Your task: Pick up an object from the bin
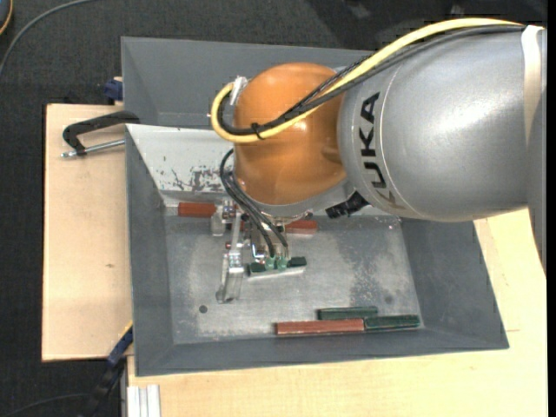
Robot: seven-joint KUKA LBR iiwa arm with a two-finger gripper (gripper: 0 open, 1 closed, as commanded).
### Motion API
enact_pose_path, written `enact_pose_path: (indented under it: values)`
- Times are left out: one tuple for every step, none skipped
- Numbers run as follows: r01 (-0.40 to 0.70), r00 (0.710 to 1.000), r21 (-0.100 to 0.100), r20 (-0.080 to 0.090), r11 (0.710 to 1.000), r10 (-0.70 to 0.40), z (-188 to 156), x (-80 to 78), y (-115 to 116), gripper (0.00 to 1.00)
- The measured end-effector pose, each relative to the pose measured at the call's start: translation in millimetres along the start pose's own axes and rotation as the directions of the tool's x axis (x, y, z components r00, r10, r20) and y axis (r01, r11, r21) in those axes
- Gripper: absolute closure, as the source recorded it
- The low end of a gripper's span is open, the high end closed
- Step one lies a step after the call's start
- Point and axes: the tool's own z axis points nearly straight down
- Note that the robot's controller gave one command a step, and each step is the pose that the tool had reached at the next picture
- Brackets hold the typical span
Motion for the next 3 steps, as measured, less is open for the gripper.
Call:
enact_pose_path:
  values:
    - [0.085,0.996,0.005,0.006,0.996,-0.085,63,-69.0,-92,0.0]
    - [0.569,0.822,0.002,0.001,0.822,-0.569,158,-68.2,-148,0.0]
    - [0.57,0.821,0.003,0.008,0.821,-0.57,155,-69.8,-146,1.0]
